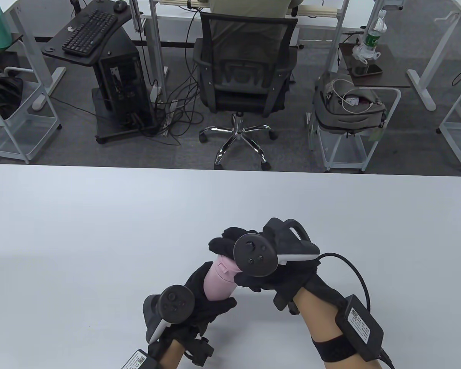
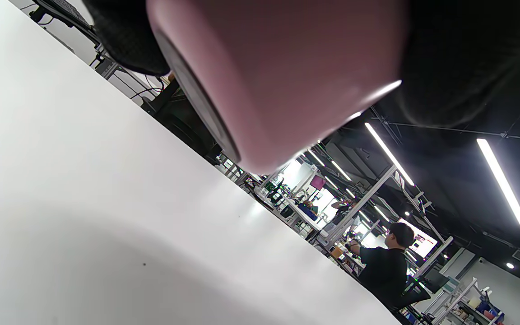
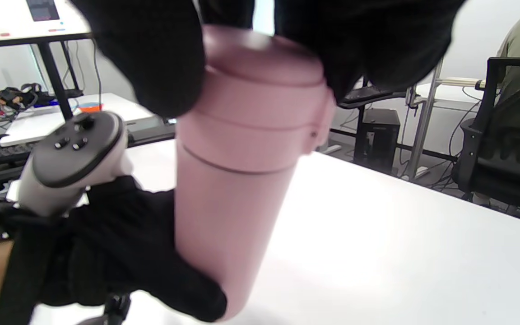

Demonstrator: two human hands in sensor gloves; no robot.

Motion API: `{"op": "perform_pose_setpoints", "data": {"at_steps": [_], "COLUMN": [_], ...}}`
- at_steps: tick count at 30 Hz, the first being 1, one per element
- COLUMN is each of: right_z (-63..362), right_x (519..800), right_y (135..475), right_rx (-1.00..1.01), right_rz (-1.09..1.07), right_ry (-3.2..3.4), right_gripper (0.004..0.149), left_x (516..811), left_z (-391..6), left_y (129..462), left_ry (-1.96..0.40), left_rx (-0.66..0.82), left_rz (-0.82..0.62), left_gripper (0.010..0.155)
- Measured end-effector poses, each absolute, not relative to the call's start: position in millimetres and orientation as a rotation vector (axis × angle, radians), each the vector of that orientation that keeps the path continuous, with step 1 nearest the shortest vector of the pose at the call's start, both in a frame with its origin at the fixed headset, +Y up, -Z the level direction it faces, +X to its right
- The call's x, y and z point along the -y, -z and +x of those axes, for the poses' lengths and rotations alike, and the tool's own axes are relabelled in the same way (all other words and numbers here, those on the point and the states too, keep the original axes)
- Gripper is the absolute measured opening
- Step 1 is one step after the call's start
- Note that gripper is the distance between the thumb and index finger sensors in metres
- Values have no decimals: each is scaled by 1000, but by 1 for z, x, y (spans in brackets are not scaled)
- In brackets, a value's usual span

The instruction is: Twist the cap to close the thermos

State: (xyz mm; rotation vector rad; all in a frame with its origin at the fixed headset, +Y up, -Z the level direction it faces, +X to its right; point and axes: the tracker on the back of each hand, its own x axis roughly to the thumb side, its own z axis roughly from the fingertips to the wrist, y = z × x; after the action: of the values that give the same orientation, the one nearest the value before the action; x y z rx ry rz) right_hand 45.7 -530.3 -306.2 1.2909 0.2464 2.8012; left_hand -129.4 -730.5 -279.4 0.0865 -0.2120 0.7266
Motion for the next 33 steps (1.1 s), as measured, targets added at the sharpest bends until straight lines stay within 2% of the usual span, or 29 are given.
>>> {"op": "perform_pose_setpoints", "data": {"at_steps": [4, 11, 14, 17, 18, 20, 23, 28, 33], "right_z": [45, 36, 32, 32, 33, 34, 38, 38, 37], "right_x": [533, 537, 537, 535, 534, 532, 528, 526, 528], "right_y": [309, 301, 299, 299, 298, 299, 299, 298, 297], "right_rx": [-216, 63, 103, 69, -2, -149, -220, -238, -205], "right_rz": [1159, 1006, 985, 996, 1033, 1129, 1200, 1225, 1201], "right_ry": [-2857, -3087, -3140, -3122, -3075, -2953, -2819, -2855, -2880], "right_gripper": [76, 81, 82, 86, 88, 81, 70, 57, 56], "left_x": [730, 730, 730, 730, 730, 730, 730, 730, 730], "left_z": [-130, -130, -130, -131, -131, -132, -131, -131, -130], "left_y": [279, 280, 280, 279, 279, 279, 279, 279, 278], "left_ry": [-731, -726, -725, -738, -742, -741, -745, -738, -742], "left_rx": [208, 209, 209, 203, 204, 205, 204, 206, 211], "left_rz": [92, 95, 96, 96, 96, 100, 96, 94, 91], "left_gripper": [118, 118, 118, 118, 118, 118, 118, 118, 118]}}
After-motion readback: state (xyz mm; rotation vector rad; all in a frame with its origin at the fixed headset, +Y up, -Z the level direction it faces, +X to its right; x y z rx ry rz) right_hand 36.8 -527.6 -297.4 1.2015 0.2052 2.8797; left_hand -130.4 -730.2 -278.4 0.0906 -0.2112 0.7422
